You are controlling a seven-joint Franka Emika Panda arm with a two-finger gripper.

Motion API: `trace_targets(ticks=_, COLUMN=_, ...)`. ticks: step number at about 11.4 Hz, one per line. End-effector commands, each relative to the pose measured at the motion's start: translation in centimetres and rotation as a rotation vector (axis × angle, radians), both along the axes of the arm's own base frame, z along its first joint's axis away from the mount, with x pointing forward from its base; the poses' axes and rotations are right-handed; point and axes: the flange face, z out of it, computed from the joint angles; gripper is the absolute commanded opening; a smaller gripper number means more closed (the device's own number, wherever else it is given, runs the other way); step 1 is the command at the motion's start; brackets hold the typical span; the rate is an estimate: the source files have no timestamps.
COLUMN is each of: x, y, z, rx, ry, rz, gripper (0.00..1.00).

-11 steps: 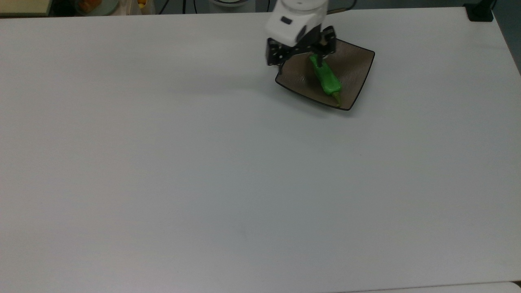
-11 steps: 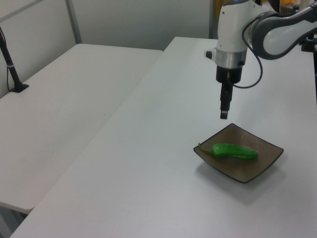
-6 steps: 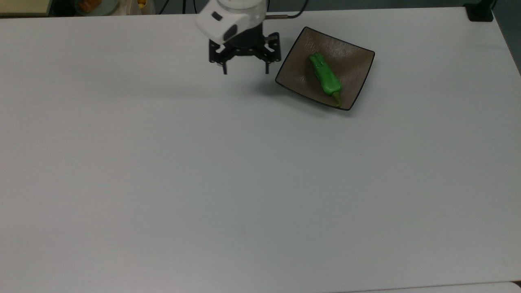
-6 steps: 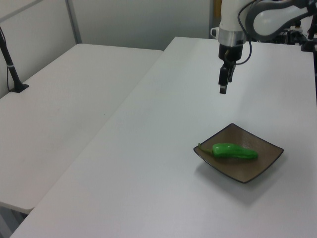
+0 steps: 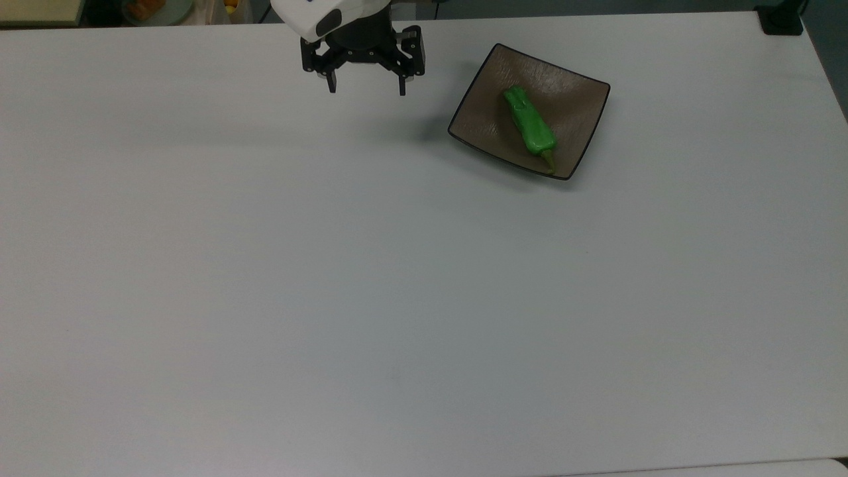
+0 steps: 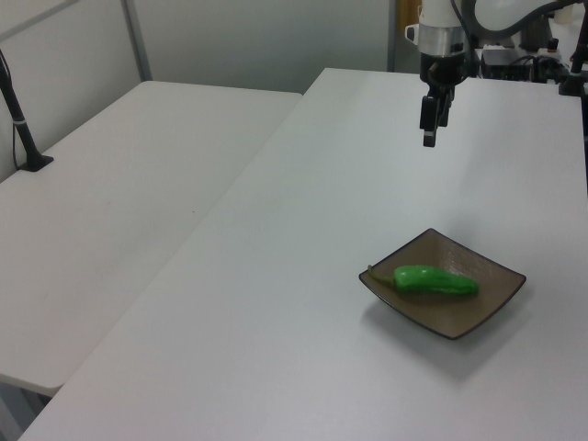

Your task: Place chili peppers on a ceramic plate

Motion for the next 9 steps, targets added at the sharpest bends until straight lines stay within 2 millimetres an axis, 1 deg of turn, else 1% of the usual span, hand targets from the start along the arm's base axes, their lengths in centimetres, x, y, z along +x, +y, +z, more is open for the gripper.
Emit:
trace_targets(ticks=1, x=-0.41, y=-1.05, z=0.91, rx=0.005, ry=0.011, rz=0.003, gripper=1.00)
trace_targets(ticks=4, x=-0.35, y=-1.13, z=1.43, rx=0.006, ry=0.002, rz=0.000, gripper=1.00)
trace_targets(ticks=9, x=-0.34, y=-1.29, z=1.49, rx=0.007, ry=0.008, rz=-0.001, gripper=1.00)
